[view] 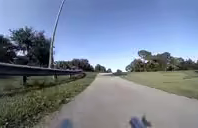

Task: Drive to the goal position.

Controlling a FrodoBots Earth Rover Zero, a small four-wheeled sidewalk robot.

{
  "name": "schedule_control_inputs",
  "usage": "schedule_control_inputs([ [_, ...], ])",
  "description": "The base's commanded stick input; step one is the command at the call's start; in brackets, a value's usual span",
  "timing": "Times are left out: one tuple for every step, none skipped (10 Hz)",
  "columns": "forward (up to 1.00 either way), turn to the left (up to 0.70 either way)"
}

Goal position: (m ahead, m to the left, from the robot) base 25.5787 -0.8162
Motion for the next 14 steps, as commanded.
schedule_control_inputs([
  [0.85,0.00],
  [0.85,0.00],
  [0.85,0.00],
  [0.85,0.00],
  [0.85,0.00],
  [0.85,0.00],
  [0.85,0.00],
  [0.85,0.00],
  [0.85,0.00],
  [0.85,0.00],
  [0.85,0.00],
  [0.85,0.00],
  [0.85,0.00],
  [0.85,0.00],
])
